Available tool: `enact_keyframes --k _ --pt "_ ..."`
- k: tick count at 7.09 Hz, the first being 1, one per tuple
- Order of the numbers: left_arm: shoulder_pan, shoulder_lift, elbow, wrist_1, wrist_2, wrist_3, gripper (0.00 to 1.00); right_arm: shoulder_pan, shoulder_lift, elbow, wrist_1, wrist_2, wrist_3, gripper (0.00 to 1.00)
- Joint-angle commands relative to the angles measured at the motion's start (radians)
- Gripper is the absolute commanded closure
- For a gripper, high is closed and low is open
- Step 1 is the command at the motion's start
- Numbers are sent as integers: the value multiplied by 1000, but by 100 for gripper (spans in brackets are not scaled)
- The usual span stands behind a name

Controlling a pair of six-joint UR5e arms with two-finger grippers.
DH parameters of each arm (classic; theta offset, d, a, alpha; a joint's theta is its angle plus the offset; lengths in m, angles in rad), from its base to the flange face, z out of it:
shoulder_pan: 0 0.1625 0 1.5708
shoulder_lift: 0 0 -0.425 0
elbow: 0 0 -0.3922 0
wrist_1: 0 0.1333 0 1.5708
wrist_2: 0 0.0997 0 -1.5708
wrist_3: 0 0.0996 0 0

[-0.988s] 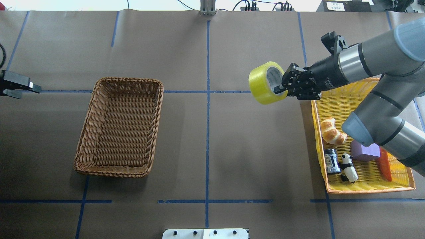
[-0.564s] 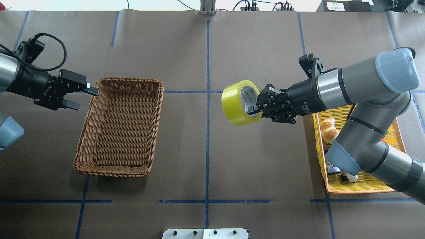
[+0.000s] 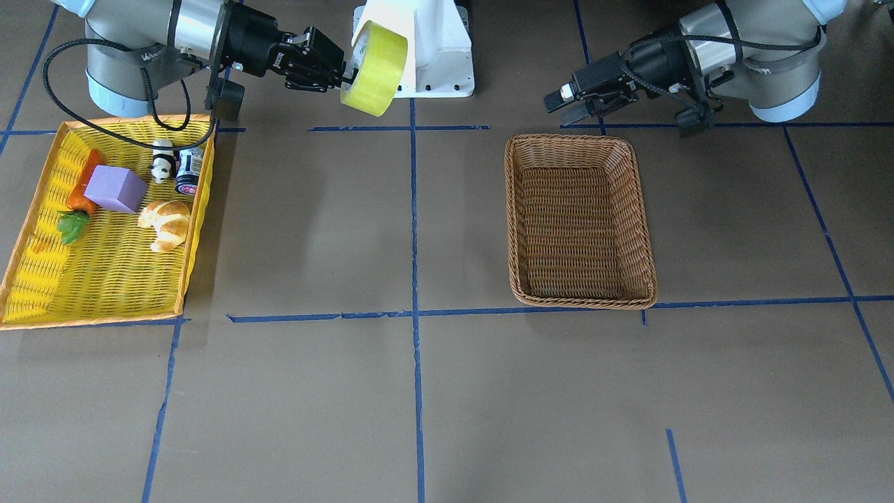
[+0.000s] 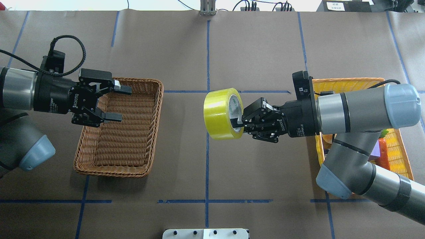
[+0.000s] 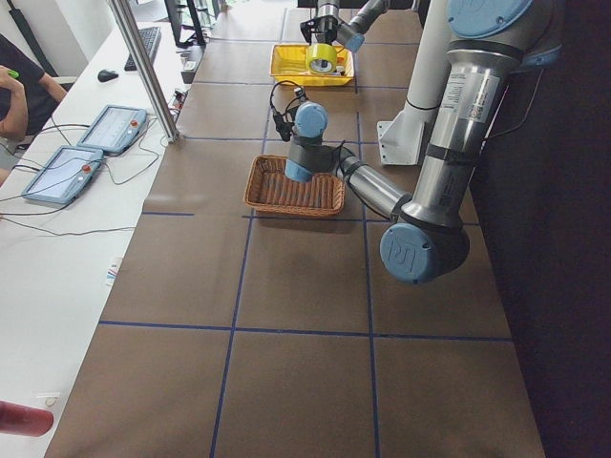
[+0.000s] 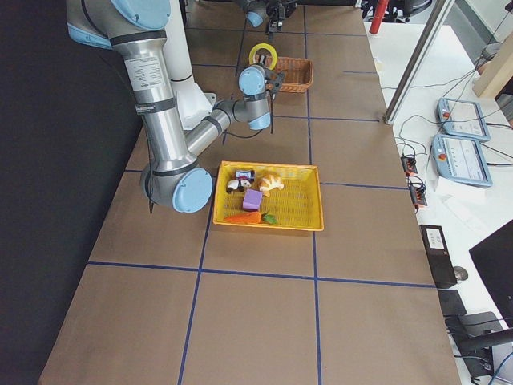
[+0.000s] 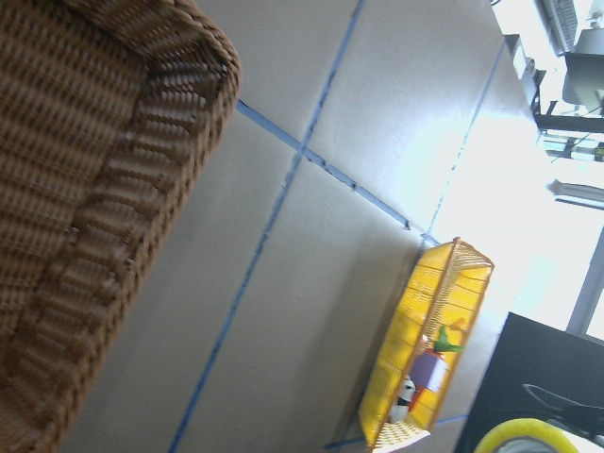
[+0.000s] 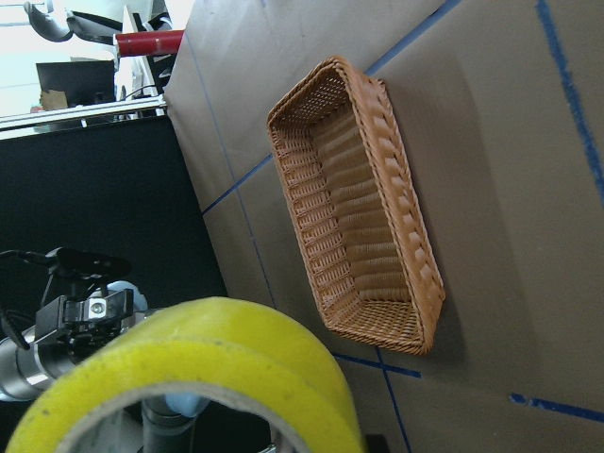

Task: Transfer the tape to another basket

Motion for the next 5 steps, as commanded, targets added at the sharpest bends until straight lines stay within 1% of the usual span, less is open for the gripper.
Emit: enact_keyframes --k 1,2,3,4,5 --pt "72 -28 -19 -195 145 -194 0 -49 0 -4 121 -29 10 98" --pt "106 -48 -57 -218 214 -291 0 -95 0 -4 179 -81 10 98" --pt "158 -52 -100 -234 299 -356 0 -133 -6 -6 230 -102 10 98" --pt "216 -53 -113 -286 410 -394 0 -156 -9 -4 256 -103 10 98" --pt "253 -52 -105 -288 424 -390 0 -166 -8 0 261 -105 10 98"
